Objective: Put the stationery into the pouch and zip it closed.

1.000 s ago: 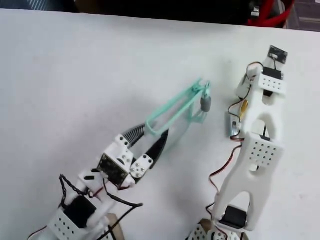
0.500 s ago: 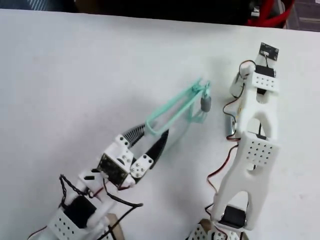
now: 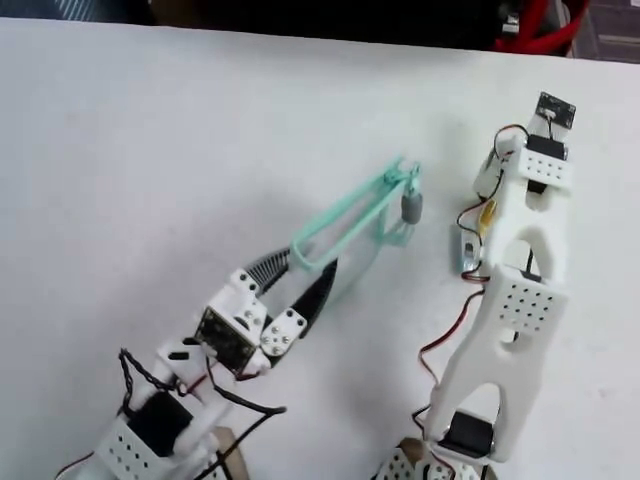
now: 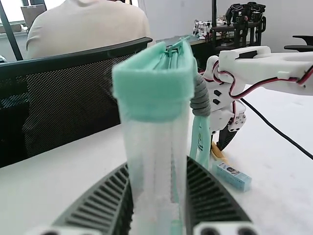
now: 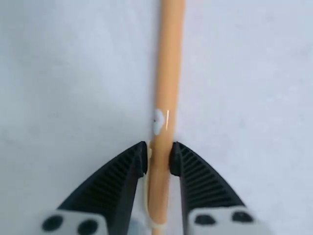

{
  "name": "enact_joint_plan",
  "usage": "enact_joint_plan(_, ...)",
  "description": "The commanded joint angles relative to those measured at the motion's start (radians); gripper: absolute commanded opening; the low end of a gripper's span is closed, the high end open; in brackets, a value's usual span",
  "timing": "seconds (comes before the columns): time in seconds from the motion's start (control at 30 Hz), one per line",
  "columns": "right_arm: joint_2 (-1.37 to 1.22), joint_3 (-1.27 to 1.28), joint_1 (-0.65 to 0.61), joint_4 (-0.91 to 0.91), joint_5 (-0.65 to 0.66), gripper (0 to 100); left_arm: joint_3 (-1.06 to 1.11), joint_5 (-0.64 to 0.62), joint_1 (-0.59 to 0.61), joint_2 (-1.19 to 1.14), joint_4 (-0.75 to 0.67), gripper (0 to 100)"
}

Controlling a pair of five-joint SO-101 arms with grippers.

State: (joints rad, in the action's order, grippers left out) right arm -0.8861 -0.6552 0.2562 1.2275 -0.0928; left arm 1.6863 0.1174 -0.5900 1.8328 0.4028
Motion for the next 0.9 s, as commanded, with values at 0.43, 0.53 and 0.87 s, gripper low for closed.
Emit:
enact_joint_plan(0.43,0.008,-0.025,0.007,0.013,-0.002,1.8,0.008,0.0,0.013,-0.01,0.021,11)
enact_joint_plan(0.53,0.008,-0.025,0.007,0.013,-0.002,1.8,0.008,0.0,0.013,-0.01,0.021,11)
enact_joint_plan(0.87,0.087,0.006,0.007,0.036,-0.005,1.8,0.008,0.0,0.008,-0.012,0.021,11)
